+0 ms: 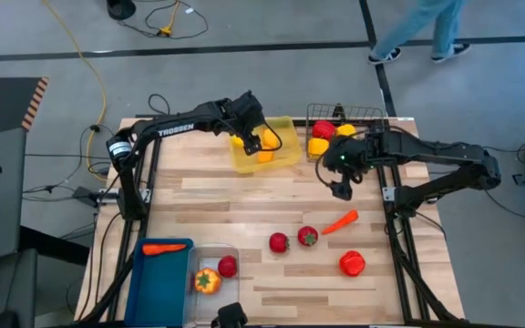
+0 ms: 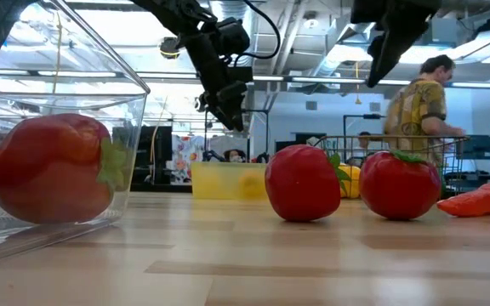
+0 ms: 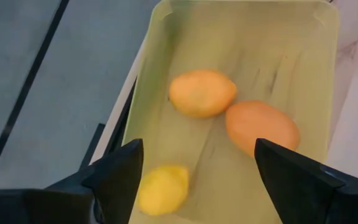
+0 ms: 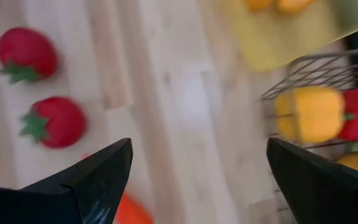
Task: Sort produce into baskets
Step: Put the carrot into the blue bin
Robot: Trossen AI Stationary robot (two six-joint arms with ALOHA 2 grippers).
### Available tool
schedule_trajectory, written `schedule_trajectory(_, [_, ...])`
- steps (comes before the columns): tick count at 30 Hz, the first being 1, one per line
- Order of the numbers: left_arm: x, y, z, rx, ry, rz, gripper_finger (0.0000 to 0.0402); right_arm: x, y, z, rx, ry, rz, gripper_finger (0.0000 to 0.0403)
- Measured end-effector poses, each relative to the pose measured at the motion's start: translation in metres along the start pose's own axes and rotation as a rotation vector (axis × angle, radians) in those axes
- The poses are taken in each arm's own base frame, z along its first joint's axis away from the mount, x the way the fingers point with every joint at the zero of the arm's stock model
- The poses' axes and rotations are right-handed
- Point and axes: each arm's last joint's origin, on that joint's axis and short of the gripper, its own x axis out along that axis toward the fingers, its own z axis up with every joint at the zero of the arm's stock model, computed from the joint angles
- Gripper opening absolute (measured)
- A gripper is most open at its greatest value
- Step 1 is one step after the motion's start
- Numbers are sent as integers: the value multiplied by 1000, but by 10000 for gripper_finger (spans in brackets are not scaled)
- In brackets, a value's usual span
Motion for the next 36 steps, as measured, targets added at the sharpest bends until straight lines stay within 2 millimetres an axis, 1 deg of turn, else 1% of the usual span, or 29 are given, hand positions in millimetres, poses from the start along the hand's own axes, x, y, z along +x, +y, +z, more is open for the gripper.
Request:
schedule_trajectory(8, [0, -3, 1, 1, -3, -4, 295, -3, 27, -8, -22, 53, 70, 398])
schedule_trajectory(12, [-1, -8, 2, 36, -6, -11, 295, -2, 41, -14, -37, 86, 91, 398])
schedule_trajectory(17, [-2, -16, 3, 66, -10, -21, 295, 19, 54, -35, -62, 187, 90, 392])
schedule_trajectory(21, [-3, -20, 4, 75, -13, -27, 295, 37, 60, -54, -74, 273, 75, 385])
schedule_trajectory(28, [-4, -24, 4, 82, -15, -31, 295, 58, 62, -78, -89, 368, 48, 371])
schedule_trajectory(36, [-5, -29, 5, 92, -18, -39, 295, 86, 61, -102, -93, 404, 43, 350])
